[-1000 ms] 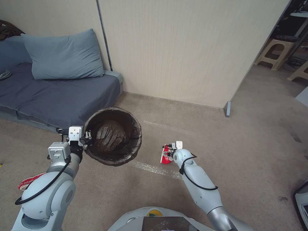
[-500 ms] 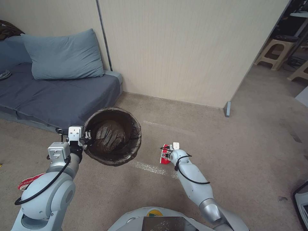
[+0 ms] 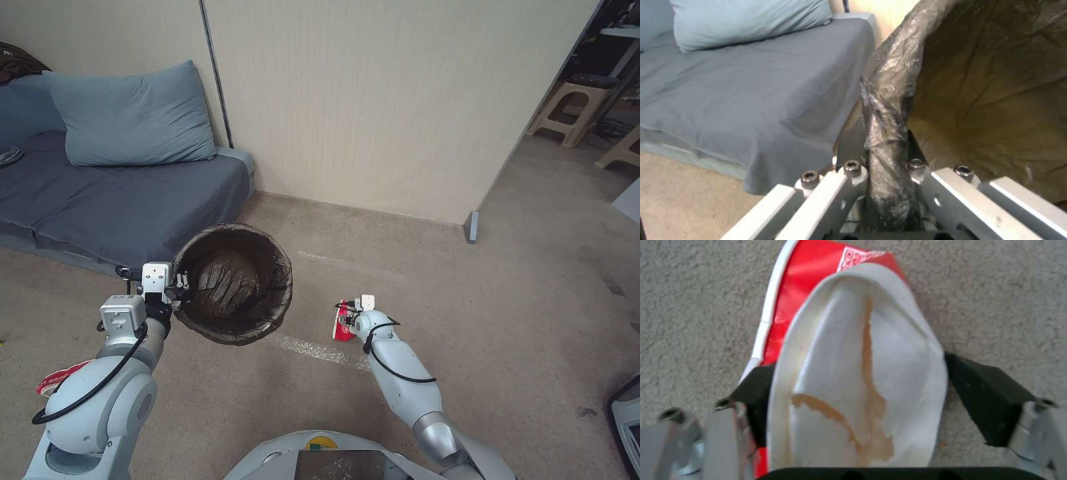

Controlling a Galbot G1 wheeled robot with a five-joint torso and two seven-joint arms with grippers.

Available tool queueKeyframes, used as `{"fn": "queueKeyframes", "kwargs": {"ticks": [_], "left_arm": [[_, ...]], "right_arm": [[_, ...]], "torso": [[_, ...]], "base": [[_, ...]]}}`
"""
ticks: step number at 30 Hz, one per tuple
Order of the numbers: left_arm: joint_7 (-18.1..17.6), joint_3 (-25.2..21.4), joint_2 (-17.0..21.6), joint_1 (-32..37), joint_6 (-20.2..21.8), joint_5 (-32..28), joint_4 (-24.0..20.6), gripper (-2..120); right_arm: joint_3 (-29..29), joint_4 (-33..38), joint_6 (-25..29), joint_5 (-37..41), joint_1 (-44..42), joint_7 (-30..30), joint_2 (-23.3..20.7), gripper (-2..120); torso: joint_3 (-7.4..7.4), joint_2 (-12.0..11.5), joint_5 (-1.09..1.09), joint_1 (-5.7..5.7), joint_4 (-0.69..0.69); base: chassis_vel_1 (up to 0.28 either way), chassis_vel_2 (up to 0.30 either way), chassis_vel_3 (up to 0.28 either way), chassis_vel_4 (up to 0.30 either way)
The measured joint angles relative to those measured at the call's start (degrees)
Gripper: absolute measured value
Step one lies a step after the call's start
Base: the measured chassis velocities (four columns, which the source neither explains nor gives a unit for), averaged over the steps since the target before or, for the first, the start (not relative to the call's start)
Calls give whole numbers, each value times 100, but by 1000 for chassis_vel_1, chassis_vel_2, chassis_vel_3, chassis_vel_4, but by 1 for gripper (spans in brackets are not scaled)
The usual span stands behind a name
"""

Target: Pick up the trash bin, then pick up the garbage from the floor and place it into the trash bin.

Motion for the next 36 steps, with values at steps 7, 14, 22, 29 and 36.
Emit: {"fn": "queueKeyframes", "kwargs": {"ticks": [7,14,22,29,36], "left_arm": [[8,-13,20,-22,0,2,32,0],[9,-9,4,-38,0,2,42,0],[9,-10,4,-35,0,2,43,0],[11,-4,-1,-34,0,2,37,0],[-22,-19,46,-27,0,-83,-34,0]], "right_arm": [[3,145,-12,16,-102,48,0,58],[-90,371,-108,129,-191,148,-33,41],[-195,641,-279,317,-256,311,-66,24],[-253,903,-369,441,-335,394,-156,8],[-286,1543,-480,800,-446,610,-328,0]], "torso": [[0,0,1,0,0],[1,-1,1,0,0],[1,-1,2,0,1],[2,-1,2,0,1],[1,-1,1,0,1]], "base": [[0,0,0,0],[0,0,0,0],[0,0,0,0],[0,0,0,0],[0,0,0,0]]}}
